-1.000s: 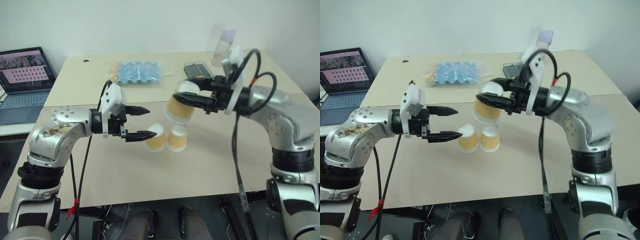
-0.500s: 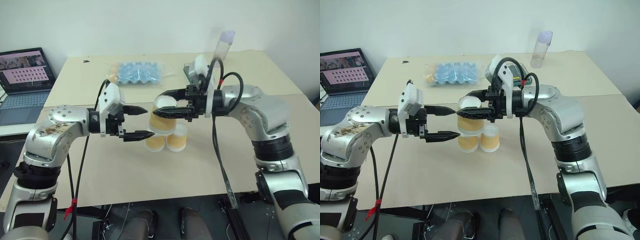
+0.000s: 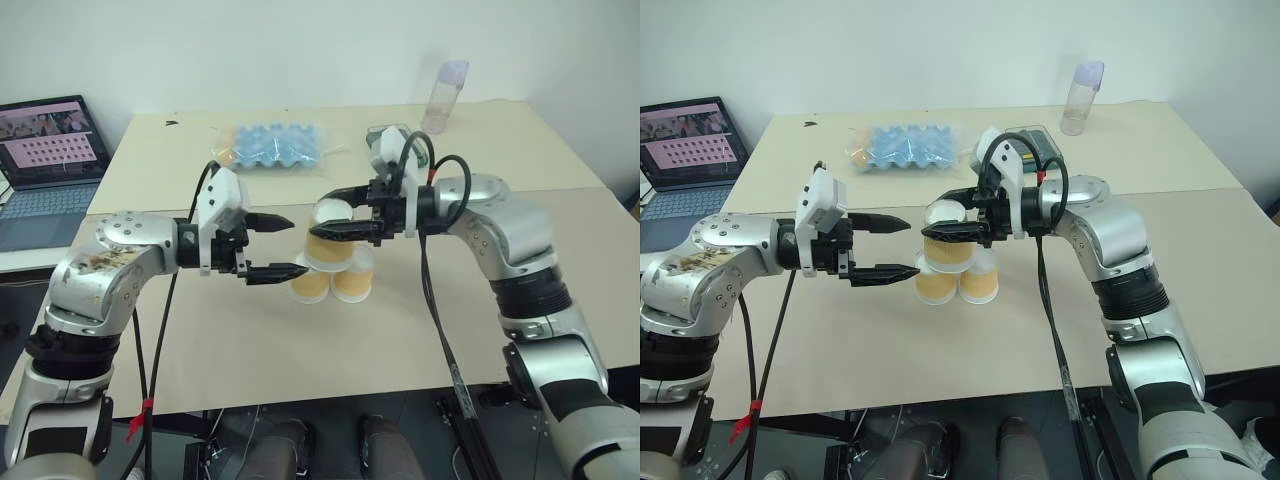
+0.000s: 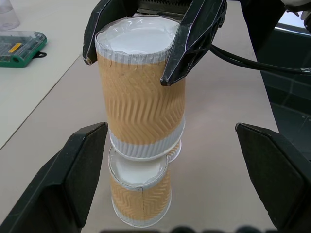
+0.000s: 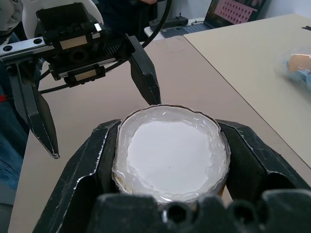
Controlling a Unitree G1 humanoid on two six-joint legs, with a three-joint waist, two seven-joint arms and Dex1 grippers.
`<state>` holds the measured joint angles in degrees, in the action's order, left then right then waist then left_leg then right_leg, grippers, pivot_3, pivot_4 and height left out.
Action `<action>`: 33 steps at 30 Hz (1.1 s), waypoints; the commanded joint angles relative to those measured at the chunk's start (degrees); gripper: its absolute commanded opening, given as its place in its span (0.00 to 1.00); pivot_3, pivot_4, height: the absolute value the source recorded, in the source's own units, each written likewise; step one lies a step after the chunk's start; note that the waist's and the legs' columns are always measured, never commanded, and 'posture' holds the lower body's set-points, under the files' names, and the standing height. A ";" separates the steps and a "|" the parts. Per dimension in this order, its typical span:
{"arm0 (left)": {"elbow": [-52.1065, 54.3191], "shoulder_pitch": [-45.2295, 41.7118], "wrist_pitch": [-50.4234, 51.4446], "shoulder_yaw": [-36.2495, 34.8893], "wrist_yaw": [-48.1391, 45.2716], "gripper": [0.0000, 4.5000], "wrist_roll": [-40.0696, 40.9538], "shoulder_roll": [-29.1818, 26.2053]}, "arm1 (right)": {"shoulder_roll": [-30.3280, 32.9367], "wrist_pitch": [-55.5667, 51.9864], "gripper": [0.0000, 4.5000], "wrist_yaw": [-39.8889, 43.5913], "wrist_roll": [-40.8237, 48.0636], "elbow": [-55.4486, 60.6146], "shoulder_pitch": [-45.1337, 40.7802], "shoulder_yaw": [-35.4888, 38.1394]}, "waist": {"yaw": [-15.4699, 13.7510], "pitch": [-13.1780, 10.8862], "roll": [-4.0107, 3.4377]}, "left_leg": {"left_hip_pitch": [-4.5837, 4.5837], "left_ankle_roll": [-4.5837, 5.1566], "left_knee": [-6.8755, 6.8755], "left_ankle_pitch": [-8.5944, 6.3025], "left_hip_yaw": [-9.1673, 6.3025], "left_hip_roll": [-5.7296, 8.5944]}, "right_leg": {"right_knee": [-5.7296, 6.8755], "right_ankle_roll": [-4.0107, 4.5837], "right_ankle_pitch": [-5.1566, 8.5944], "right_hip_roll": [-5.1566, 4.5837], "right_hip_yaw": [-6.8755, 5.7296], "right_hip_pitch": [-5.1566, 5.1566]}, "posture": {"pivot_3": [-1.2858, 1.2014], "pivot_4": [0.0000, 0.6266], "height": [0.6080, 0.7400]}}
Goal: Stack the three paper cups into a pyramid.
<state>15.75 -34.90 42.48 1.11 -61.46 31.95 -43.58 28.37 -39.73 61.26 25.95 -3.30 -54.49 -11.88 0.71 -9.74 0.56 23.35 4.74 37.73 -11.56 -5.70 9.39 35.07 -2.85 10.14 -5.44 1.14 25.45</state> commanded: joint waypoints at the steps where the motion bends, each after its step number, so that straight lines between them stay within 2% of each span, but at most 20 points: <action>1: 2.36 0.09 -0.04 -1.84 0.17 1.00 1.44 -0.96 | -0.27 1.39 0.59 0.72 -0.12 1.38 -0.28 0.67 | 0.00 0.00 0.00 | 0.00 0.00 0.00 0.00 0.00 0.00 | 0.00 0.00 0.00 0.00 0.00 0.00 | 0.52 0.24 1.00; 2: 2.47 0.16 0.02 -1.91 0.24 1.00 1.55 -0.96 | -0.36 1.35 0.59 0.67 -0.21 1.33 -0.28 0.72 | 0.00 0.00 0.00 | 0.00 0.00 0.00 0.00 0.00 0.00 | 0.00 0.00 0.00 0.00 0.00 0.00 | 0.52 0.24 1.00; 4: 2.58 0.30 0.05 -1.95 0.39 1.00 1.65 -0.91 | -0.51 1.51 0.81 0.60 -0.47 1.11 -0.31 0.83 | 0.00 0.00 0.00 | 0.00 -0.01 0.00 0.00 0.00 0.00 | 0.00 0.00 0.00 0.00 0.00 0.00 | 0.52 0.24 1.00; 5: 2.60 0.35 0.06 -1.95 0.45 1.00 1.70 -0.89 | -0.56 1.52 0.84 0.61 -0.53 1.03 -0.31 0.89 | 0.00 0.00 0.00 | 0.00 -0.01 0.00 0.00 0.00 0.00 | 0.00 0.00 0.00 0.00 0.00 0.00 | 0.52 0.24 1.00; 7: 2.61 0.43 -0.01 -1.87 0.62 1.00 1.75 -0.89 | -0.52 1.76 0.99 0.61 -0.82 0.98 -0.32 0.85 | 0.00 0.00 0.00 | 0.00 -0.01 0.00 0.00 0.00 0.00 | 0.00 0.00 0.00 0.00 0.00 0.00 | 0.52 0.24 1.00; 33: 0.90 -0.49 -0.73 -0.62 0.54 1.00 1.67 -0.07 | 3.19 -2.50 0.99 0.47 1.99 7.14 -2.20 5.42 | -0.01 0.00 0.00 | 0.00 0.05 0.00 -0.05 0.00 0.00 | 0.00 0.00 0.00 0.00 0.00 0.00 | 0.52 0.24 1.00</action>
<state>16.19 -34.12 42.46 1.11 -60.77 33.12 -43.52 30.60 -41.72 61.96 26.16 0.97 -54.63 -9.33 0.70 -9.74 0.56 23.35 4.79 37.73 -11.60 -5.70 9.38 35.07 -2.85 10.13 -5.45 1.14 25.45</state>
